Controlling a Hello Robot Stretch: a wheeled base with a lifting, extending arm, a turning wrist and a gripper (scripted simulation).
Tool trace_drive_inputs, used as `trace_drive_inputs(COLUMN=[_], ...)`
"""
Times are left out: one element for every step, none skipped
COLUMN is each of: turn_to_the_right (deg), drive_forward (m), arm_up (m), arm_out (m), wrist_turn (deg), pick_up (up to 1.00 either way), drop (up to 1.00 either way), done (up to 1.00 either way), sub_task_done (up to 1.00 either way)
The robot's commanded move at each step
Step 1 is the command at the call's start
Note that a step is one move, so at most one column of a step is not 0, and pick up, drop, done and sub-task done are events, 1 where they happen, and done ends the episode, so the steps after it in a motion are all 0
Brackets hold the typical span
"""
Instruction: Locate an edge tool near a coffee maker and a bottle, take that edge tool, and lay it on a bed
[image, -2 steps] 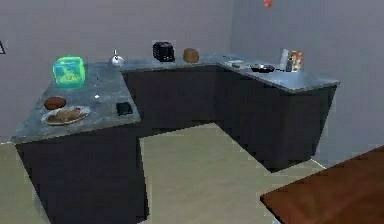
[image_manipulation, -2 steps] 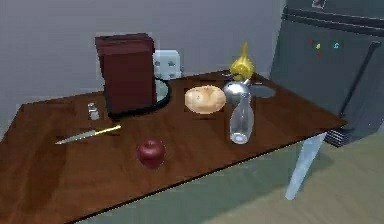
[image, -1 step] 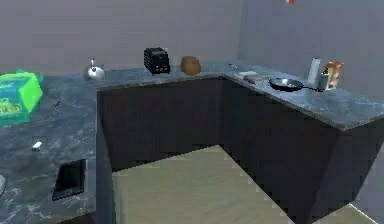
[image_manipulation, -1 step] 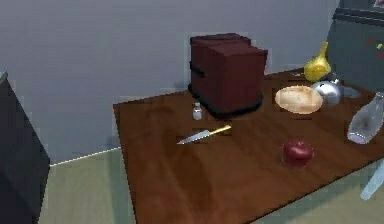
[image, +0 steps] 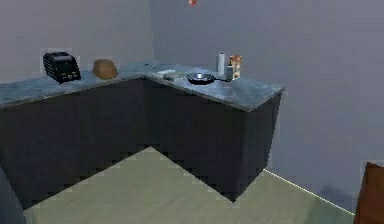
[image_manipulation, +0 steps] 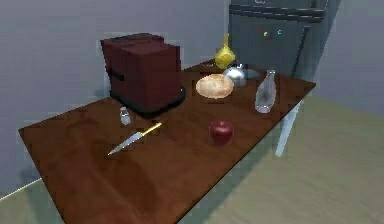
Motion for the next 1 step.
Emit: trace_drive_inputs(turn_to_the_right=[0.0], drive_forward=[0.20], arm_up=[0.00], arm_out=[0.00], wrist_turn=[0.0], pick_up=[0.00], drop=[0.00], done=[0.00], sub_task_done=[0.00])
